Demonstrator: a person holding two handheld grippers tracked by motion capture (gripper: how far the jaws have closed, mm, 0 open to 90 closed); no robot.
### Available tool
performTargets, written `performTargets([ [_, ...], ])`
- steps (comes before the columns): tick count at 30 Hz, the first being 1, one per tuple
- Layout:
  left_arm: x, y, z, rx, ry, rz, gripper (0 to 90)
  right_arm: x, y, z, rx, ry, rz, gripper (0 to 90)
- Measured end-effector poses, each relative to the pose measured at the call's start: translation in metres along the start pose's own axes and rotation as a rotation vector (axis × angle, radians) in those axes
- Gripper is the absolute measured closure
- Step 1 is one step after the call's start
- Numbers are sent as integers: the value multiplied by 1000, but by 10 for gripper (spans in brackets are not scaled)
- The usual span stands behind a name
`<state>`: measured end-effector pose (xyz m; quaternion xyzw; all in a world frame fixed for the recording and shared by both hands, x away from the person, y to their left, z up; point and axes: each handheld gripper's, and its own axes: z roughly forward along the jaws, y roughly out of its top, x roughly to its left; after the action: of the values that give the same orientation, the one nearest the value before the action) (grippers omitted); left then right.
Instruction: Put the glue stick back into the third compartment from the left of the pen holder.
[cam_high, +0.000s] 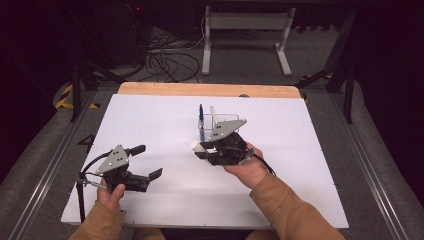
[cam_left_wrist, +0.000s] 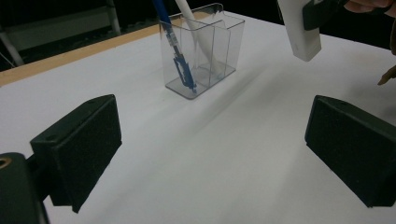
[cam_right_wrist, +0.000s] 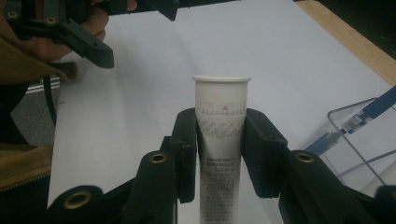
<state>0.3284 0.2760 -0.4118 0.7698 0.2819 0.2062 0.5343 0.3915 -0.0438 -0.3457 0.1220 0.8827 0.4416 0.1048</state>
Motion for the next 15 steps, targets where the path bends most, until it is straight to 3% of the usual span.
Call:
performTargets([
  [8, 0, 0, 0, 1, -1, -7, 45, -10, -1, -9, -90, -4, 56, 674],
  [15, 0, 0, 0, 4, 3, 7, 46, -13, -1, -14, -142, -36, 55, 674],
])
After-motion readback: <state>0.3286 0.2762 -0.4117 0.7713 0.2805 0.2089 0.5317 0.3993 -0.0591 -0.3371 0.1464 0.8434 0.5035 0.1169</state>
